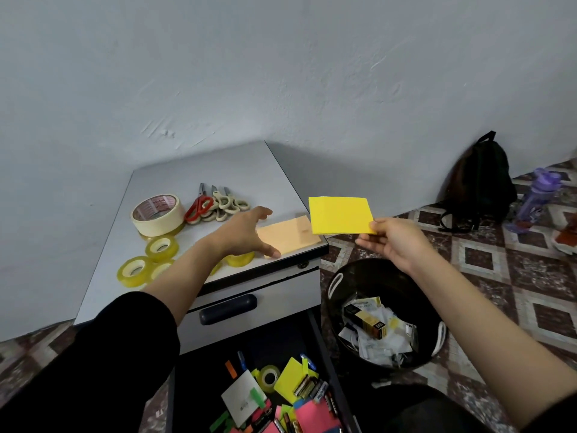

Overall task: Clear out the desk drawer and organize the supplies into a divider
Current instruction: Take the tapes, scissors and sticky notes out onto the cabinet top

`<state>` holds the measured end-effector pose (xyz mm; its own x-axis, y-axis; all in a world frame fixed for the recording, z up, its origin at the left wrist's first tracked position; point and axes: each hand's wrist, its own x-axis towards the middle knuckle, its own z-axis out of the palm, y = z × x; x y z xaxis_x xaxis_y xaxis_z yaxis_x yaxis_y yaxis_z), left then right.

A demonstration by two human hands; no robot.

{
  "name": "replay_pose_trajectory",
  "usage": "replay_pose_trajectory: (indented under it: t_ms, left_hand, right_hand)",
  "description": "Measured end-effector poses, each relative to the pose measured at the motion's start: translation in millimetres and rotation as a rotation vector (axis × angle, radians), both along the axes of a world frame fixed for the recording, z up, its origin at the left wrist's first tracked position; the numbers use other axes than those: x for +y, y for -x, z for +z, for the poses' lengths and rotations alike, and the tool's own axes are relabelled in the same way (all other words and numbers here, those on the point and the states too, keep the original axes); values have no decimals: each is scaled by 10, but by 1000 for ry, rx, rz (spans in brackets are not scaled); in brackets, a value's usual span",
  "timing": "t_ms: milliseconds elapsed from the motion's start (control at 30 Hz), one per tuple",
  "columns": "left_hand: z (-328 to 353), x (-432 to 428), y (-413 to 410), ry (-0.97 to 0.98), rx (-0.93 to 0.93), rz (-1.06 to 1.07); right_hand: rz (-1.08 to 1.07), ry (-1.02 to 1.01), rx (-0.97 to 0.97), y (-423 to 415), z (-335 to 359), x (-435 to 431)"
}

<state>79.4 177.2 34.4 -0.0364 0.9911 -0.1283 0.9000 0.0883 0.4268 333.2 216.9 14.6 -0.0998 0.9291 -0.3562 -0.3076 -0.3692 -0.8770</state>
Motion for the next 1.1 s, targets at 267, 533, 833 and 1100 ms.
replay_pose_trajectory:
  t_ms: [267,533,833,1100]
  left_hand:
    - [150,-79,324,-3,-31,7]
    - [179,-197,409,-152,-7,67]
    - [150,-332,473,-151,-27,100]
    - [144,-440,529,-167,-33,110]
  right_hand:
    - [128,-33,-279,468,55,129]
    - [175,-48,-370,738,-12,100]
    - [153,-84,-476,814,-69,89]
    - [58,-155,-532,809,-112,51]
